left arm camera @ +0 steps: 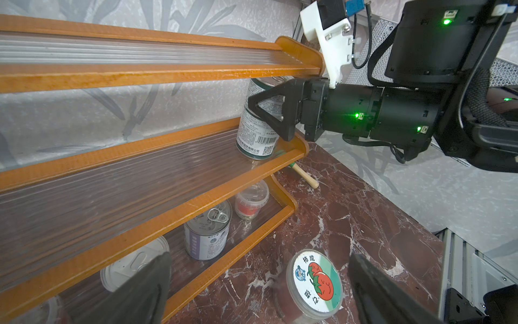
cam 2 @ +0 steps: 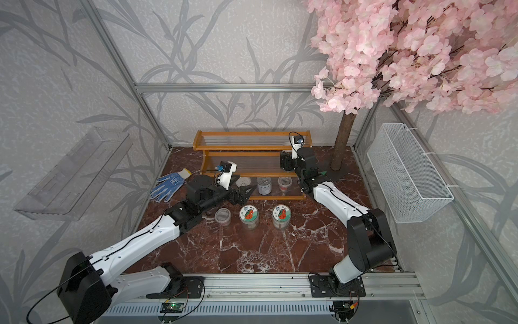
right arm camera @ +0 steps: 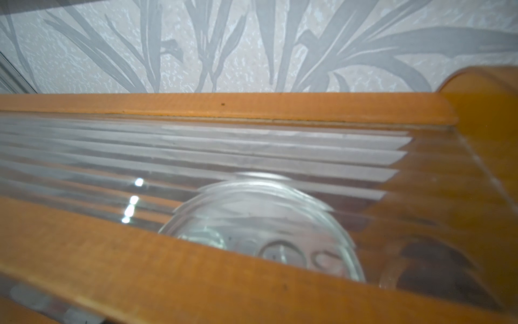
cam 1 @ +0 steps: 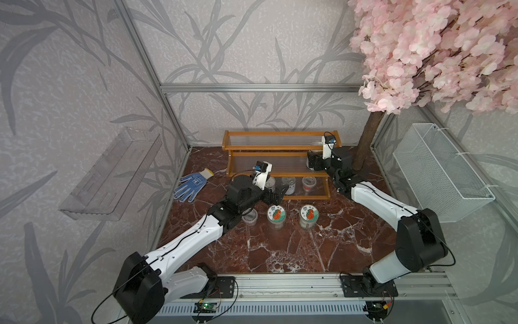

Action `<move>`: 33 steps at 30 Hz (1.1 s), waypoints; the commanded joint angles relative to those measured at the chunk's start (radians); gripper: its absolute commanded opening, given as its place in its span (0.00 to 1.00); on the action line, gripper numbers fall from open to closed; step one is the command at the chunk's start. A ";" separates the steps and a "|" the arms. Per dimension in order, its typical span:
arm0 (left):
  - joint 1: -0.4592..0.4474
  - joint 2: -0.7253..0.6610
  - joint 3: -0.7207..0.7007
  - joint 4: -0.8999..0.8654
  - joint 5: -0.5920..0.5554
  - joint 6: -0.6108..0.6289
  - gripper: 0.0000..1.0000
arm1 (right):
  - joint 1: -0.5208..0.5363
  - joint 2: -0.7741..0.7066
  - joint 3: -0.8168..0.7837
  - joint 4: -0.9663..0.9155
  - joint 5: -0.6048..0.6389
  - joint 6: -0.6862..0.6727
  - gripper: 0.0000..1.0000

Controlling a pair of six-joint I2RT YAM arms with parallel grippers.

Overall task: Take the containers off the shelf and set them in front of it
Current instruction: 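Pick up a container from the shelf.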

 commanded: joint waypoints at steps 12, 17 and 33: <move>0.004 -0.025 -0.028 0.021 0.005 -0.010 1.00 | 0.007 -0.075 -0.041 0.064 -0.017 0.014 0.81; 0.004 -0.020 -0.033 0.026 0.008 -0.013 1.00 | 0.010 -0.113 -0.053 0.037 -0.024 0.014 0.81; 0.004 -0.030 -0.052 0.029 0.016 -0.016 1.00 | 0.041 -0.241 -0.079 -0.150 -0.071 -0.232 0.66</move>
